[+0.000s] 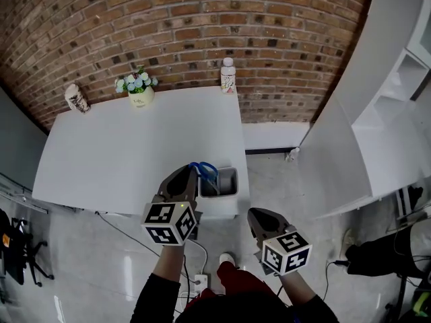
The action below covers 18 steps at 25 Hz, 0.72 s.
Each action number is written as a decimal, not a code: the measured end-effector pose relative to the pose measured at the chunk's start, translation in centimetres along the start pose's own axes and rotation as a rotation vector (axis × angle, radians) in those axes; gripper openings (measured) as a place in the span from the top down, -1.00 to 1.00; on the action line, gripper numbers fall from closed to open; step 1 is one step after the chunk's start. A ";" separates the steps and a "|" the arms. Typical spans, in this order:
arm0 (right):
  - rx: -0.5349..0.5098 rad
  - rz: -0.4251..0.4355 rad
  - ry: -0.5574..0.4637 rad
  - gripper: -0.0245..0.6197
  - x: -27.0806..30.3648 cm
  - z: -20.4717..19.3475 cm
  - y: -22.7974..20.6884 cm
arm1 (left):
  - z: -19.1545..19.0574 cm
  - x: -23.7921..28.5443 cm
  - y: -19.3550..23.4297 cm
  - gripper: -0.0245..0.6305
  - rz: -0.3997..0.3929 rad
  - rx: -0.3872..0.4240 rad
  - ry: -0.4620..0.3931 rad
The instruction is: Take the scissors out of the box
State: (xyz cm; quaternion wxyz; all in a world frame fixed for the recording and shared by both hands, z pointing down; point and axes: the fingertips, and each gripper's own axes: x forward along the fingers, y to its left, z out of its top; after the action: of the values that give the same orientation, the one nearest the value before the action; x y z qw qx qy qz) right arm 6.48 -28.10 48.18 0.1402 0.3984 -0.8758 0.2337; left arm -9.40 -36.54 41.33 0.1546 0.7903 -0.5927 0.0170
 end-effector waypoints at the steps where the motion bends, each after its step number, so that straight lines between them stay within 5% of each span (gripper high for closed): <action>1: -0.006 0.003 -0.006 0.90 0.0 0.3 0.2 | 0.2 -0.4 0.0 0.86 0.001 0.000 -0.004; 18: -0.068 0.050 -0.071 0.90 -1.3 1.9 5.4 | 0.9 -8.1 1.2 0.86 0.034 -0.034 -0.049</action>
State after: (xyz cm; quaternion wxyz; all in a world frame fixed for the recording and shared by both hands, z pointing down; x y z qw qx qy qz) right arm 3.13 -25.17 44.40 0.1166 0.3792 -0.8974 0.1931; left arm -13.07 -29.54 39.02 0.1531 0.7775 -0.6099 -0.0098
